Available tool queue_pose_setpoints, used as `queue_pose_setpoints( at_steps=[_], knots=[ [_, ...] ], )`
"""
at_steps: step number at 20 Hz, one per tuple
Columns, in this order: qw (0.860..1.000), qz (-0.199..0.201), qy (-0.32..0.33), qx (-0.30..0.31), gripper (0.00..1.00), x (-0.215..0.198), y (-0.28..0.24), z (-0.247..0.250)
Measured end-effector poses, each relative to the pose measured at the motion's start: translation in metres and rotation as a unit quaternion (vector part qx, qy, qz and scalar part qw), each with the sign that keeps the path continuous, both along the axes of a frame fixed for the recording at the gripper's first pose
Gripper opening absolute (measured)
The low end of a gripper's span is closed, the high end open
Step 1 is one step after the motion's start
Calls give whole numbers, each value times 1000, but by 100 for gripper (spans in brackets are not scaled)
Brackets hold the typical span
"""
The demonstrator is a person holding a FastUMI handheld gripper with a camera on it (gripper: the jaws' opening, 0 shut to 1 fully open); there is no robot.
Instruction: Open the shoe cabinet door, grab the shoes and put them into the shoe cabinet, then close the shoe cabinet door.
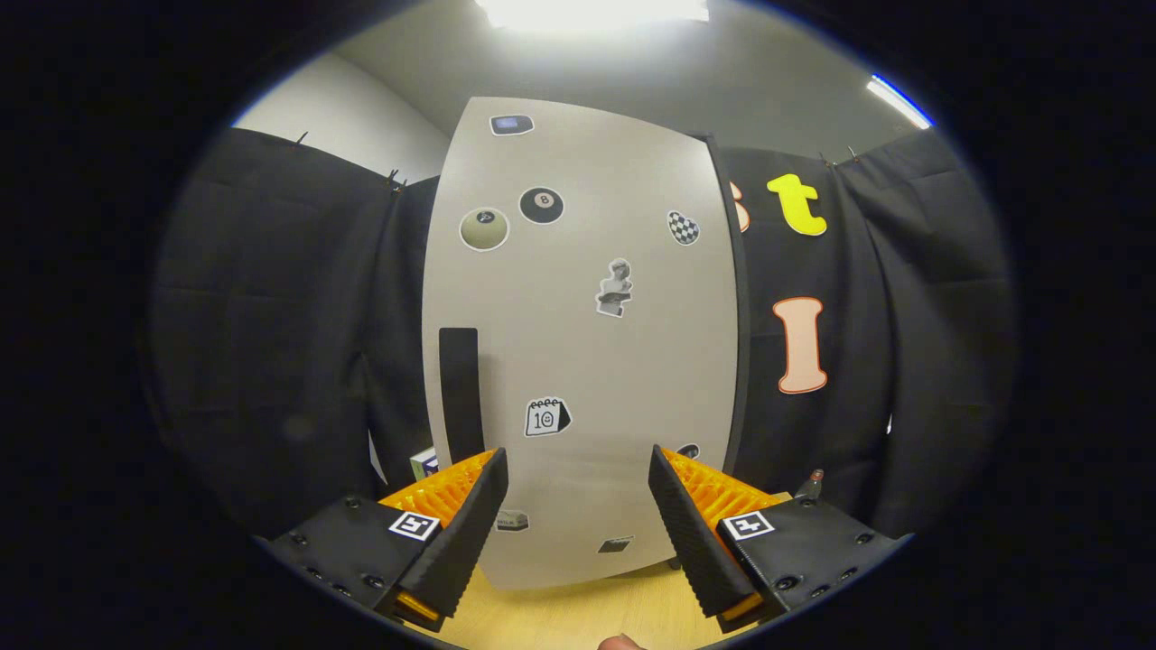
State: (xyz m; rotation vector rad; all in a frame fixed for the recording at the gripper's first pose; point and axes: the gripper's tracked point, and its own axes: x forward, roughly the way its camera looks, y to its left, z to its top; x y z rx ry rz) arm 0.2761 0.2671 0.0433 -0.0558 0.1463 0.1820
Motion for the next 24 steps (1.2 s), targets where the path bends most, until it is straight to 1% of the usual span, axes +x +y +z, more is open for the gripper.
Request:
queue_pose_setpoints(
  at_steps=[8,12,17,21,24],
  knots=[
    [999,-36,-3,-2,98,-55,-58,-3],
    [999,-50,-3,-8,98,-76,-84,-7],
    [998,-63,-5,0,98,-92,-106,-12],
    [997,-70,-7,-18,98,-100,-119,-20],
    [998,-66,-4,-17,98,-103,-119,-26]
  ],
)
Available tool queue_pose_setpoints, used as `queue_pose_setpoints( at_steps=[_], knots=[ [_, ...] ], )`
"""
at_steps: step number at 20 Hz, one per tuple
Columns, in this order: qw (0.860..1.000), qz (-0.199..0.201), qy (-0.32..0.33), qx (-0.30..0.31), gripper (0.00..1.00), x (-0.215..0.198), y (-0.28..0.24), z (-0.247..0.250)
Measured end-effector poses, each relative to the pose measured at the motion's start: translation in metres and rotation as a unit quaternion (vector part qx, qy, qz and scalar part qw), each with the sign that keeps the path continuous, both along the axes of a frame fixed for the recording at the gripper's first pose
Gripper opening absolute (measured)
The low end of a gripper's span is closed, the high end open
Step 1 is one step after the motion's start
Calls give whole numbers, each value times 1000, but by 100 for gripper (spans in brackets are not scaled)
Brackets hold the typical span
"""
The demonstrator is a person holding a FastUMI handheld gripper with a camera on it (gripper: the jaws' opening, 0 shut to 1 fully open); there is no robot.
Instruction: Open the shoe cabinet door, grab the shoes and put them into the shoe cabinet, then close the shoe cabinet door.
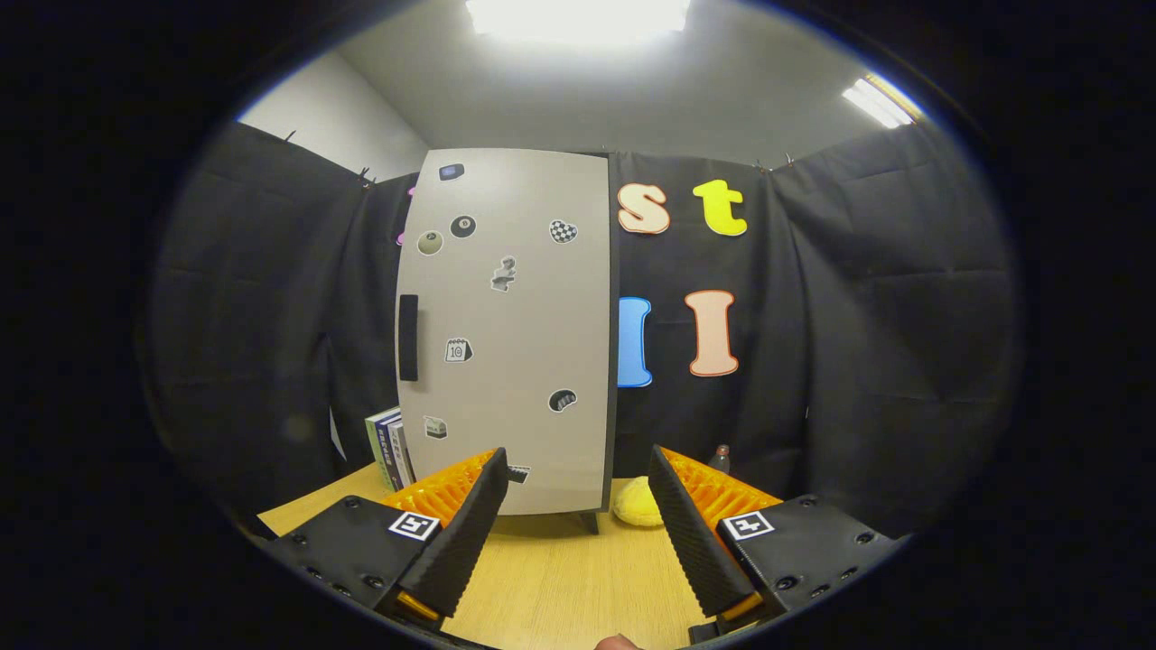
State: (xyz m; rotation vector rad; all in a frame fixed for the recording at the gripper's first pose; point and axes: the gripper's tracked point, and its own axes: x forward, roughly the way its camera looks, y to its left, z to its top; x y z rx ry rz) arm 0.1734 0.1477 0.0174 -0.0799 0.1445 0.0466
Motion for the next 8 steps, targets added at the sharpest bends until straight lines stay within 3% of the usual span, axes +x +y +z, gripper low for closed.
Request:
queue_pose_setpoints(
  at_steps=[8],
  knots=[
    [1000,10,-7,15,98,-1,3,2]
  ],
)
